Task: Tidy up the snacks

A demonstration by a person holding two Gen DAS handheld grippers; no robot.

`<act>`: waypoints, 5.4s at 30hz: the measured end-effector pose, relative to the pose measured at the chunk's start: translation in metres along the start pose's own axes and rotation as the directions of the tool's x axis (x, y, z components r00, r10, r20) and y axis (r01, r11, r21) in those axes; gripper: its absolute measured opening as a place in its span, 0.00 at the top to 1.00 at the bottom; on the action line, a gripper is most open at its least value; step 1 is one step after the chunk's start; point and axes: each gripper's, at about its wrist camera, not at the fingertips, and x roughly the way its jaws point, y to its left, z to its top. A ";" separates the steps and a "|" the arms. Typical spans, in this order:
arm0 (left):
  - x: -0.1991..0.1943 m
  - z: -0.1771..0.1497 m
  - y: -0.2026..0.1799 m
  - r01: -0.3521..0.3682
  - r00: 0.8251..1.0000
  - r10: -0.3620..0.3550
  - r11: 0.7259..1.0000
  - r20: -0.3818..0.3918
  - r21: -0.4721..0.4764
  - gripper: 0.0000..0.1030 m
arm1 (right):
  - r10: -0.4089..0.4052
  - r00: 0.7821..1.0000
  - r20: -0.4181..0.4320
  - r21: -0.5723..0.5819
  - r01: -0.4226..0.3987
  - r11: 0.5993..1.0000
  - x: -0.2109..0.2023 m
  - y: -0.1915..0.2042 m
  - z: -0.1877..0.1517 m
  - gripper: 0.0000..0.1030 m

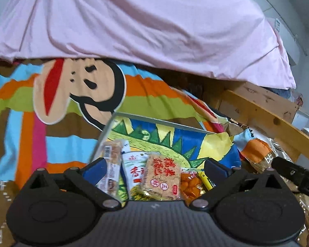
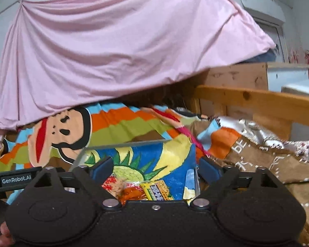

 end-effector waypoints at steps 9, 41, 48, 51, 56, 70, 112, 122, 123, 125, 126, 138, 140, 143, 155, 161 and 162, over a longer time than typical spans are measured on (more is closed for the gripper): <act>-0.072 -0.015 0.009 -0.044 0.998 0.044 0.999 0.038 -0.006 0.00 | 0.022 0.999 0.047 -0.026 -0.021 0.999 -0.060 0.010 -0.005 0.01; -0.185 -0.095 -0.003 -0.150 0.986 0.158 0.980 -0.051 0.133 0.00 | 0.022 0.994 -0.105 -0.103 -0.033 0.994 -0.181 0.028 -0.075 0.01; -0.182 -0.102 -0.007 -0.152 0.984 0.165 0.976 -0.074 0.156 0.00 | 0.011 0.991 -0.132 -0.094 -0.024 0.995 -0.179 0.026 -0.079 0.01; -0.180 -0.102 -0.007 -0.158 0.982 0.172 0.974 -0.078 0.161 0.00 | 0.013 0.989 -0.147 -0.098 -0.028 0.995 -0.176 0.028 -0.082 0.01; -0.178 -0.103 -0.004 -0.161 0.980 0.176 0.975 -0.093 0.151 0.00 | 0.012 0.986 -0.166 -0.105 -0.030 0.994 -0.172 0.029 -0.084 0.01; -0.178 -0.103 -0.001 -0.165 0.978 0.182 0.974 -0.101 0.152 0.00 | 0.009 0.982 -0.190 -0.121 -0.033 0.992 -0.168 0.030 -0.086 0.01; -0.177 -0.106 0.003 -0.175 0.975 0.193 0.973 -0.111 0.152 0.00 | 0.010 0.980 -0.199 -0.127 -0.036 0.991 -0.167 0.029 -0.087 0.01; -0.177 -0.106 0.003 -0.175 0.975 0.193 0.973 -0.112 0.152 0.00 | 0.009 0.980 -0.201 -0.129 -0.036 0.991 -0.167 0.029 -0.088 0.01; -0.177 -0.106 0.003 -0.175 0.975 0.193 0.973 -0.111 0.152 0.00 | 0.009 0.980 -0.201 -0.128 -0.036 0.991 -0.167 0.029 -0.088 0.01; -0.177 -0.107 0.003 -0.176 0.975 0.194 0.973 -0.112 0.153 0.00 | 0.009 0.980 -0.201 -0.129 -0.036 0.991 -0.167 0.029 -0.088 0.01; -0.177 -0.106 0.003 -0.176 0.975 0.193 0.973 -0.112 0.153 0.00 | 0.009 0.980 -0.201 -0.129 -0.036 0.991 -0.167 0.029 -0.088 0.01; -0.176 -0.106 0.004 -0.175 0.975 0.193 0.973 -0.113 0.153 0.00 | 0.008 0.979 -0.203 -0.129 -0.035 0.991 -0.167 0.030 -0.089 0.01; -0.176 -0.106 0.004 -0.175 0.975 0.193 0.973 -0.113 0.153 0.00 | 0.008 0.979 -0.203 -0.130 -0.035 0.991 -0.167 0.030 -0.089 0.01; -0.176 -0.106 0.004 -0.175 0.975 0.193 0.973 -0.113 0.154 0.00 | 0.008 0.979 -0.203 -0.129 -0.035 0.991 -0.167 0.030 -0.088 0.01; -0.176 -0.105 0.003 -0.175 0.974 0.194 0.973 -0.114 0.153 0.00 | 0.006 0.979 -0.206 -0.131 -0.034 0.991 -0.167 0.030 -0.089 0.01; -0.176 -0.106 0.004 -0.175 0.974 0.194 0.972 -0.114 0.153 0.00 | 0.005 0.978 -0.208 -0.129 -0.033 0.991 -0.166 0.029 -0.090 0.01; -0.176 -0.106 0.004 -0.175 0.974 0.194 0.973 -0.114 0.153 0.00 | 0.005 0.978 -0.208 -0.129 -0.033 0.991 -0.166 0.029 -0.090 0.01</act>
